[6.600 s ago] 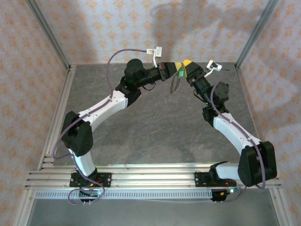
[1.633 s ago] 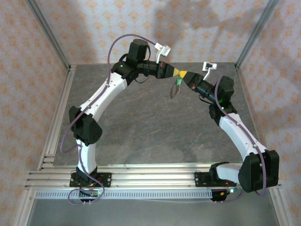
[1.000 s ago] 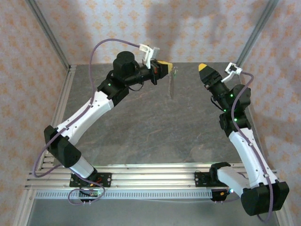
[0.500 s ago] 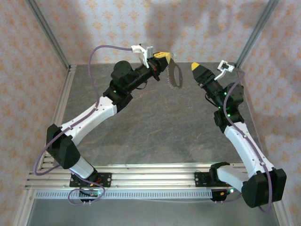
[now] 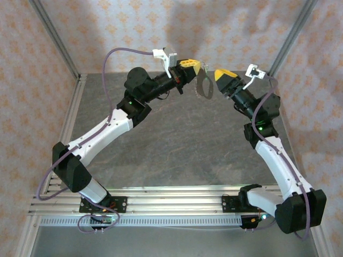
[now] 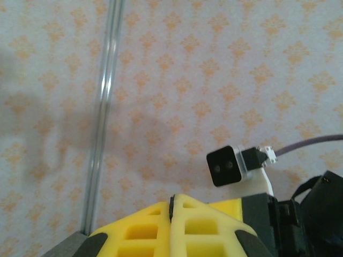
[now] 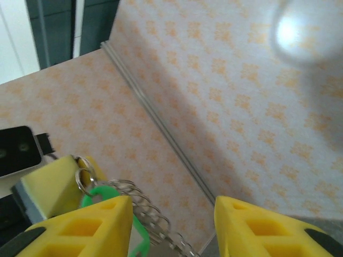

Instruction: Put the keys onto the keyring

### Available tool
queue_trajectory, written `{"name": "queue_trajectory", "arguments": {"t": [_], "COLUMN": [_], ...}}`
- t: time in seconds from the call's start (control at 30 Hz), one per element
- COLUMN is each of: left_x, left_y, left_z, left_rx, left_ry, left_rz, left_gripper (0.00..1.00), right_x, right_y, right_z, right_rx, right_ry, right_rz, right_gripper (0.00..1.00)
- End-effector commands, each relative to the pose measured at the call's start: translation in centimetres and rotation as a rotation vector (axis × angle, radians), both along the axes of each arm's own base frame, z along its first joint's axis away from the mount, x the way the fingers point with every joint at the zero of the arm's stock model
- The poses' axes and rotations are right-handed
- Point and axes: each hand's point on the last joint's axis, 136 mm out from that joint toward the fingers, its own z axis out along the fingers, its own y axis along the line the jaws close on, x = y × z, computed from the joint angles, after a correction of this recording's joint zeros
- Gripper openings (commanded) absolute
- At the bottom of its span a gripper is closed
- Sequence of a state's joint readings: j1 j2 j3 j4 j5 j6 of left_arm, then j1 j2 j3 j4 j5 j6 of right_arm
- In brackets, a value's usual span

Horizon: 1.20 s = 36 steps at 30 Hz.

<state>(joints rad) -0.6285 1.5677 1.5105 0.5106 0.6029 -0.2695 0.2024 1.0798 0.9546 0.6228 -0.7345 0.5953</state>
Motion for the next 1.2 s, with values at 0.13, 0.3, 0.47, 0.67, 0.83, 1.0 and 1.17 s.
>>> {"name": "queue_trajectory", "arguments": {"t": [0.13,0.3,0.47,0.67,0.83,1.0,1.17], "left_x": [-2.3,-2.2,-2.2,-2.1,-2.1,-2.3,-2.4], "left_y": [-0.3,-0.5,-0.5,-0.8,-0.9,-0.9,-0.9], "left_z": [3.2,3.2,3.2,3.1,3.1,3.3,3.5], "left_rx": [-0.051,-0.054,-0.058,-0.054,-0.048,-0.048,-0.048], "left_ry": [-0.078,-0.072,-0.069,-0.065,-0.065,-0.067,-0.07], "left_rz": [-0.105,-0.115,-0.118,-0.127,-0.133,-0.143,-0.144], "left_gripper": [0.0,0.0,0.0,0.0,0.0,0.0,0.0], "right_x": [-4.2,-5.3,-6.0,-6.5,-6.7,-6.2,-5.5], "right_y": [1.3,1.9,1.8,1.0,1.8,2.7,3.3], "right_z": [4.9,5.8,6.4,6.8,6.9,6.4,5.6], "right_rx": [-0.044,-0.038,-0.034,-0.024,-0.047,-0.074,-0.091], "right_ry": [-0.212,-0.243,-0.262,-0.28,-0.278,-0.263,-0.239], "right_rz": [0.1,0.136,0.131,0.076,0.118,0.146,0.159], "right_gripper": [0.4,0.39,0.38,0.37,0.37,0.37,0.3]}}
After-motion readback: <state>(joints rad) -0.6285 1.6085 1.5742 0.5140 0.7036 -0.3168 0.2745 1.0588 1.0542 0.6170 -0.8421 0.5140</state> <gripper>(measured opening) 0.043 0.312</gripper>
